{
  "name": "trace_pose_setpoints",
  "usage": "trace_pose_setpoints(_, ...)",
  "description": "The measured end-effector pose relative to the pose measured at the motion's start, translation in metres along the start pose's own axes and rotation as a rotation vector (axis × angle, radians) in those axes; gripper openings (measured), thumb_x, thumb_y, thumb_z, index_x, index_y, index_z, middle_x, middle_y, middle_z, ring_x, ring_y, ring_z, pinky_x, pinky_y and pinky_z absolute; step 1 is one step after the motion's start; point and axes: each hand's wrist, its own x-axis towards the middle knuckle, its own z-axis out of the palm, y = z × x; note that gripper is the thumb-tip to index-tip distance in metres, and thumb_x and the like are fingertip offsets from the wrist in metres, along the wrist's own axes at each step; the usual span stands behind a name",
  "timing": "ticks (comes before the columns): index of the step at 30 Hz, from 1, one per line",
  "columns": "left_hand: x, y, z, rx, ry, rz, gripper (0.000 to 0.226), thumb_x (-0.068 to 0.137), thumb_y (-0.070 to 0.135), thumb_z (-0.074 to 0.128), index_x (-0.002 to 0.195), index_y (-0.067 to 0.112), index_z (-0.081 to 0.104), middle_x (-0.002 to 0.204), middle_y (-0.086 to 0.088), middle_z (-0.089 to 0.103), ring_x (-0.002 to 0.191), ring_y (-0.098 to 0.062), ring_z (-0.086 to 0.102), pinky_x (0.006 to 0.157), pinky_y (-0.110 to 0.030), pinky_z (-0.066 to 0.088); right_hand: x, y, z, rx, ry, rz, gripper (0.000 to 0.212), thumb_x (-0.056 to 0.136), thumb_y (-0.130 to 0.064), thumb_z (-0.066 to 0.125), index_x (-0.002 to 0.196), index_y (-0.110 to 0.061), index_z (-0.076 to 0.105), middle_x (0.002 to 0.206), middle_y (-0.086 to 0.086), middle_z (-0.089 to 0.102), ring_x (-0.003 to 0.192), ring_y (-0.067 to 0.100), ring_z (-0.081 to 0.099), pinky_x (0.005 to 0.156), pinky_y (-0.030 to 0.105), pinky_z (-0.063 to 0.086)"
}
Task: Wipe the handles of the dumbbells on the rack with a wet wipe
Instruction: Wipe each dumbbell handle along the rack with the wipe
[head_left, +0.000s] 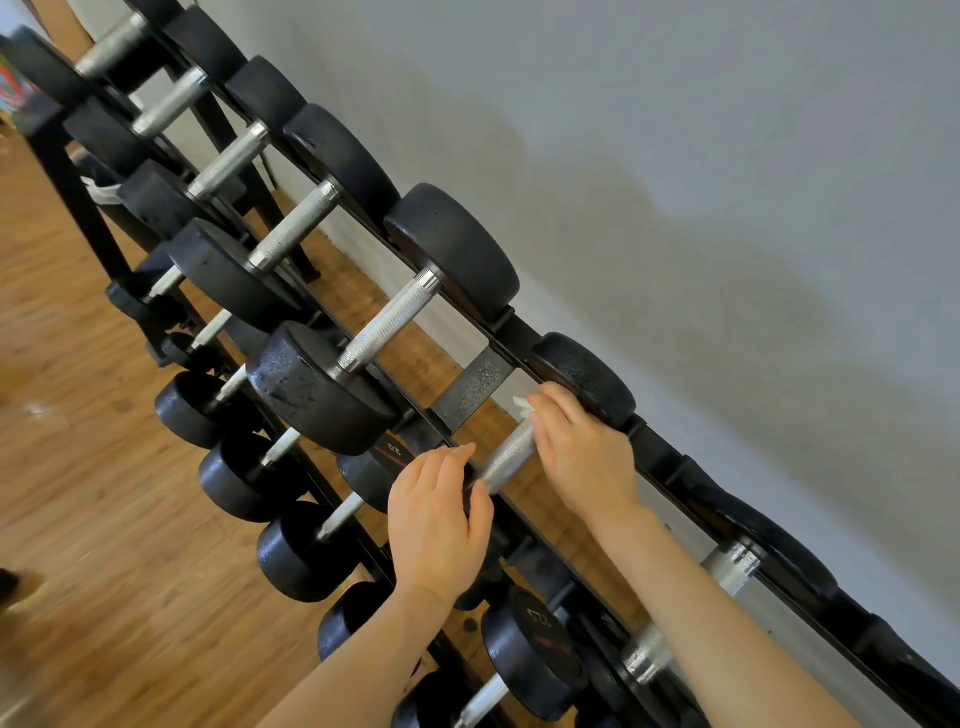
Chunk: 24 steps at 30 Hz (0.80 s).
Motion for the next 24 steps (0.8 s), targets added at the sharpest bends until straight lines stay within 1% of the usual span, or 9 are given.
trace_pose_setpoints(3,0.0,0.001,0.0,-0.011,-0.002,0.002,0.041,0.092,0.036,0.041,0.118,0.017,0.066,0.107,0.006,0.068,0.106,-0.014,0.059,0.095,-0.026,0.038,-0.006,-0.012,0.006,0.098,-0.03,-0.004,0.04,0.099,-0.031,0.034,0.108,-0.01,0.066,0.116,0.003,0.065,0.068,0.008,0.066,0.054,0.005,0.04)
trace_pose_setpoints(6,-0.001,0.0,0.0,-0.008,0.003,-0.009,0.041,0.092,0.036,0.041,0.119,0.017,0.066,0.106,0.006,0.068,0.105,-0.014,0.06,0.093,-0.027,0.039,-0.016,-0.009,0.008,0.129,-0.065,-0.126,0.036,0.095,-0.029,0.042,0.112,-0.01,0.067,0.119,0.004,0.066,0.073,0.011,0.068,0.057,0.014,0.052)
trace_pose_setpoints(10,0.0,0.0,0.001,-0.001,-0.002,-0.003,0.041,0.092,0.036,0.041,0.119,0.017,0.066,0.105,0.005,0.068,0.104,-0.015,0.06,0.093,-0.027,0.039,-0.01,-0.004,0.005,0.183,0.032,0.047,0.035,0.094,-0.026,0.047,0.116,-0.008,0.067,0.122,0.007,0.066,0.097,0.016,0.069,0.076,0.022,0.056)
trace_pose_setpoints(11,0.0,-0.001,0.001,0.001,-0.005,0.001,0.041,0.092,0.037,0.041,0.119,0.017,0.065,0.106,0.005,0.068,0.104,-0.015,0.06,0.093,-0.026,0.038,-0.01,-0.007,0.006,0.191,0.041,0.051,0.035,0.096,-0.027,0.045,0.116,-0.009,0.067,0.122,0.007,0.066,0.097,0.015,0.069,0.076,0.021,0.055)
trace_pose_setpoints(13,0.0,-0.001,0.001,0.004,-0.009,0.001,0.042,0.092,0.037,0.041,0.119,0.017,0.065,0.106,0.005,0.068,0.105,-0.015,0.06,0.094,-0.026,0.037,-0.016,-0.014,0.012,0.197,0.012,-0.02,0.037,0.099,-0.031,0.039,0.116,-0.011,0.065,0.125,0.005,0.063,0.087,0.013,0.07,0.067,0.018,0.056)
trace_pose_setpoints(15,-0.001,-0.001,0.001,0.005,-0.003,-0.007,0.042,0.092,0.037,0.04,0.119,0.017,0.065,0.107,0.005,0.068,0.105,-0.015,0.06,0.094,-0.025,0.036,-0.024,-0.016,0.017,0.18,-0.012,-0.069,0.033,0.098,-0.028,0.042,0.117,-0.01,0.063,0.128,0.005,0.06,0.082,0.014,0.069,0.061,0.02,0.057)
trace_pose_setpoints(17,-0.001,-0.001,0.001,0.006,0.008,-0.006,0.042,0.092,0.037,0.04,0.118,0.017,0.066,0.106,0.006,0.068,0.105,-0.014,0.059,0.094,-0.025,0.036,-0.025,-0.014,0.017,0.181,0.023,-0.01,0.036,0.096,-0.03,0.044,0.12,-0.01,0.062,0.13,0.007,0.059,0.092,0.018,0.068,0.066,0.024,0.058)
trace_pose_setpoints(20,0.0,-0.001,0.0,0.007,0.001,-0.002,0.042,0.091,0.037,0.041,0.117,0.016,0.066,0.106,0.005,0.068,0.105,-0.015,0.059,0.094,-0.026,0.037,-0.022,-0.016,0.018,0.218,0.119,0.091,0.05,0.103,-0.038,0.029,0.121,-0.007,0.063,0.128,0.008,0.061,0.103,0.021,0.065,0.075,0.028,0.058)
trace_pose_setpoints(24,-0.001,-0.002,-0.003,0.009,-0.046,-0.013,0.045,0.092,0.039,0.038,0.121,0.016,0.063,0.114,0.003,0.066,0.112,-0.017,0.057,0.099,-0.028,0.036,-0.03,-0.019,0.025,0.208,0.136,-0.011,0.045,0.103,-0.035,0.036,0.121,-0.005,0.064,0.123,0.01,0.062,0.105,0.02,0.063,0.074,0.027,0.059)
